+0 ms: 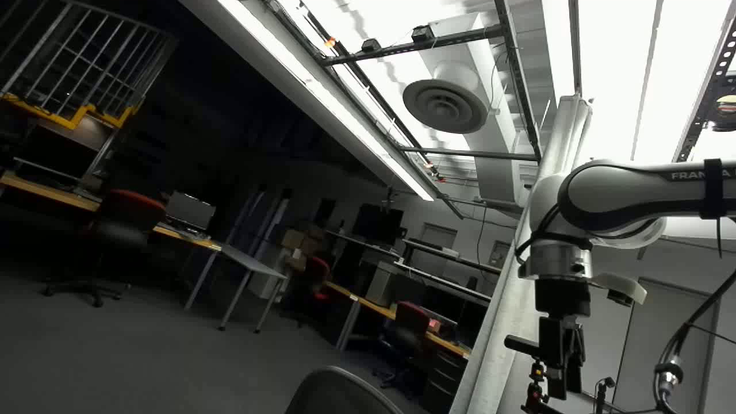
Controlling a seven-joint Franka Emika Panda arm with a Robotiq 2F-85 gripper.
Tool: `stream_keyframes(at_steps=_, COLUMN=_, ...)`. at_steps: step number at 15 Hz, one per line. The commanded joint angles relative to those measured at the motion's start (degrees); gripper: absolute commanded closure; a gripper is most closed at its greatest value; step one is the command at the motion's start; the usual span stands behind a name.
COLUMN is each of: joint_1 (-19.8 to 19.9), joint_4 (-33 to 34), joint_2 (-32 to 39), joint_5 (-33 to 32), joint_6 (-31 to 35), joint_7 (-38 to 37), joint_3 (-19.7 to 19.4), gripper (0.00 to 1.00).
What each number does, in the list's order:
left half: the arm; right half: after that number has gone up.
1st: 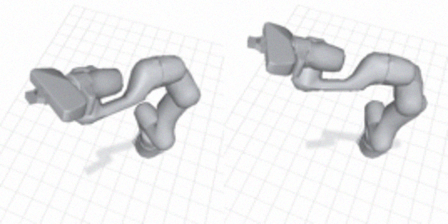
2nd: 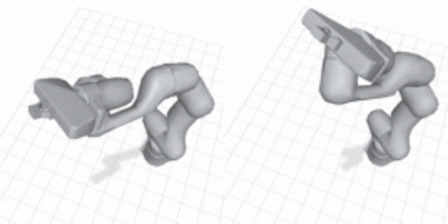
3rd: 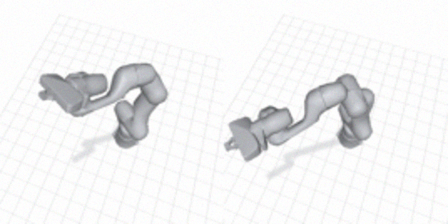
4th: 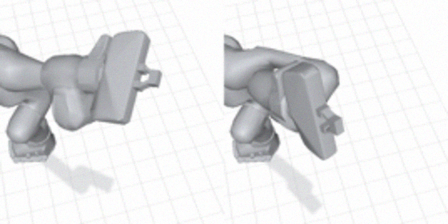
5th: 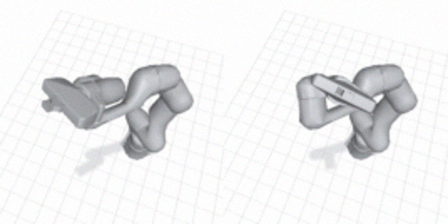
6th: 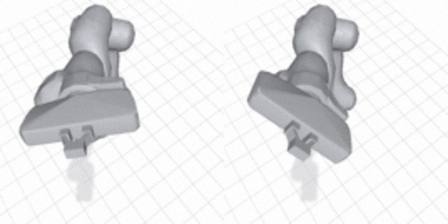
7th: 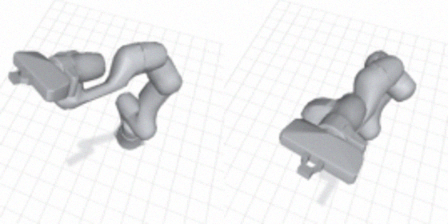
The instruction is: Put the denim on top of the chair
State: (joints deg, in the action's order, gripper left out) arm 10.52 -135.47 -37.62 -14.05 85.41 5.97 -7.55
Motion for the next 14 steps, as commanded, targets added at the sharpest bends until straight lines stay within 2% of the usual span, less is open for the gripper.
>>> stream_keyframes(at_steps=1, joint_1=-1.1, joint_4=0.1, joint_2=0.0, joint_5=-0.4, joint_6=-0.2, joint_7=-0.5, joint_3=-0.8, gripper=0.0)
stream_keyframes(at_steps=14, joint_1=-1.7, joint_4=0.1, joint_2=0.3, joint_5=0.3, joint_6=0.5, joint_7=0.3, joint_3=-1.0, gripper=0.0)
